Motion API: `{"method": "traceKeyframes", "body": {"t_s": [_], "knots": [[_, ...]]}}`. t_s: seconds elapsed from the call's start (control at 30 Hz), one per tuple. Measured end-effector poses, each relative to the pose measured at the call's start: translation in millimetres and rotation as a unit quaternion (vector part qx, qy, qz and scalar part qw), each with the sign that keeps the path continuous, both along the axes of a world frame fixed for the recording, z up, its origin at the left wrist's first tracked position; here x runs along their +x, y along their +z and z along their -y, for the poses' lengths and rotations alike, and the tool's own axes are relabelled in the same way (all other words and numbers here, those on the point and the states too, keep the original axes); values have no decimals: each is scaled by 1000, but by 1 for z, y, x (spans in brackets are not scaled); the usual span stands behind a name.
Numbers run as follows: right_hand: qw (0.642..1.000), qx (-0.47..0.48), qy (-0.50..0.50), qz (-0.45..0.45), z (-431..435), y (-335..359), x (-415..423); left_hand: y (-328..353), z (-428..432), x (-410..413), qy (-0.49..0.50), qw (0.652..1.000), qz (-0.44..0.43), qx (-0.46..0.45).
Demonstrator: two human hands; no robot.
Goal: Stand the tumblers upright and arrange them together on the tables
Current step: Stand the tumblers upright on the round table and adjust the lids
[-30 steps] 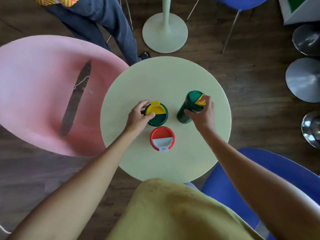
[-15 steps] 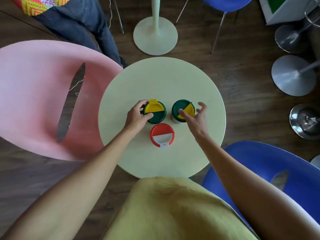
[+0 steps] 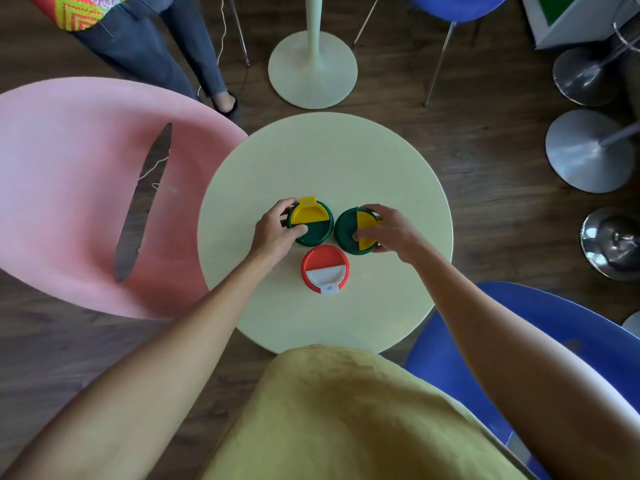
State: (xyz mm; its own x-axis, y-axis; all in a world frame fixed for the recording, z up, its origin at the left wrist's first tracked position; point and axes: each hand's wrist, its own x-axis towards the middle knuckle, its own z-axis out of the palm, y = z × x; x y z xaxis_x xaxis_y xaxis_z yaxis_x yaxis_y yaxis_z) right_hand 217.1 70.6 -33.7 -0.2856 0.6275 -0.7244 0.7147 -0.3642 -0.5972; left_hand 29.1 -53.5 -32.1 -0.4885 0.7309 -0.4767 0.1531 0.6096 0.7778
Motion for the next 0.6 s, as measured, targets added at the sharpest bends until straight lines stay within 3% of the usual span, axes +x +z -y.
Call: {"method": "traceKeyframes", "body": {"t_s": [0.6], "knots": [[996, 32, 68, 45, -8, 8, 0, -6, 3, 2, 53, 998, 32, 20]]}}
